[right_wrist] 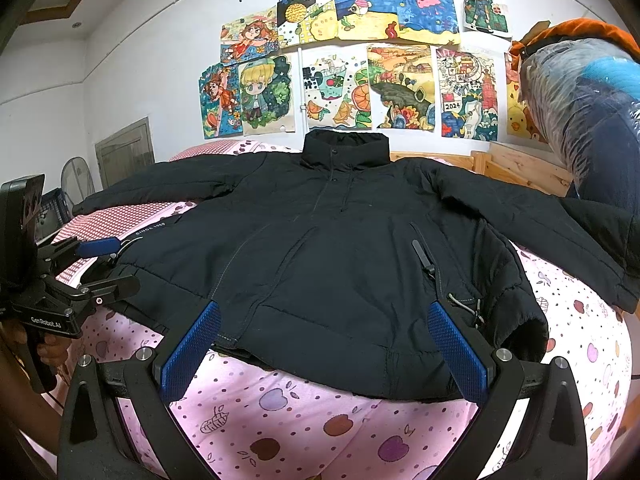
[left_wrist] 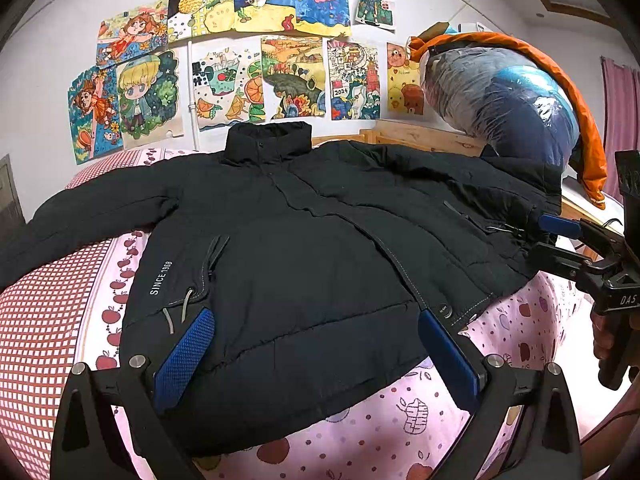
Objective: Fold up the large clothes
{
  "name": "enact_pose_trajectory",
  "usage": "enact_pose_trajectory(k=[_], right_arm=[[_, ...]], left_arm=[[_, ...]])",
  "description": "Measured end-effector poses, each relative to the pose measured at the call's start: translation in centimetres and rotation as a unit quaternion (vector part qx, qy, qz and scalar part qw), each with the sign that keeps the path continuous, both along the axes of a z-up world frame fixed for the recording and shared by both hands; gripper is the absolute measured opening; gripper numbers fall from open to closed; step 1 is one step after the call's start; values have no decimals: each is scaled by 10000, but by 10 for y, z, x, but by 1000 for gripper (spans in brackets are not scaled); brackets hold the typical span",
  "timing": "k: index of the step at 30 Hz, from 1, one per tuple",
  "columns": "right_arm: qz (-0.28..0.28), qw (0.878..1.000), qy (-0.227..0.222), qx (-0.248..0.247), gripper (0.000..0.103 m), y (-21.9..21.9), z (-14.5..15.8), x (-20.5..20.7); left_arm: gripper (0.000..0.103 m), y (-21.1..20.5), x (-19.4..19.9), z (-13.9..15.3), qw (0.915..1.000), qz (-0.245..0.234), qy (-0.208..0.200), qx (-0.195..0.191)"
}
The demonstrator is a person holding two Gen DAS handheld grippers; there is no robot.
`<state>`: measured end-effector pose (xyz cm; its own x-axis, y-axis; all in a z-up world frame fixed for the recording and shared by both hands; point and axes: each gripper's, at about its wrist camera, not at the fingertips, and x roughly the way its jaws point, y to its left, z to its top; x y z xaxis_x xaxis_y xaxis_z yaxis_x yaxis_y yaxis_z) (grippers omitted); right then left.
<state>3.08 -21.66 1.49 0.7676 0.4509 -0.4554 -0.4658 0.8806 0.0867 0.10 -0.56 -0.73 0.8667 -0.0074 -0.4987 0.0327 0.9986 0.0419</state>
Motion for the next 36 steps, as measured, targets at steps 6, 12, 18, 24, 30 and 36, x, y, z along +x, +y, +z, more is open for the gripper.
enact_pose_trajectory(k=[6, 12, 18, 24, 30, 36], right_arm=[[-2, 10000, 5, 4, 102, 0, 0, 0], [-2, 10000, 6, 7, 102, 0, 0, 0], [-5, 10000, 10, 12, 102, 0, 0, 1], [-7, 10000, 42, 9, 102, -1, -1, 1], [-61, 9997, 219, -1, 102, -3, -5, 6], [-145, 9968, 779, 128, 102, -3, -16, 23]], left_arm=[[103, 0, 0, 1, 10000, 2, 4, 3], [103, 1, -1, -2, 10000, 0, 7, -9], [103, 1, -1, -2, 10000, 2, 12, -7], [103, 4, -1, -4, 10000, 15, 36, -23], [103, 17, 2, -10, 9995, 198, 179, -182], [103, 25, 14, -5, 9978, 582, 306, -124]])
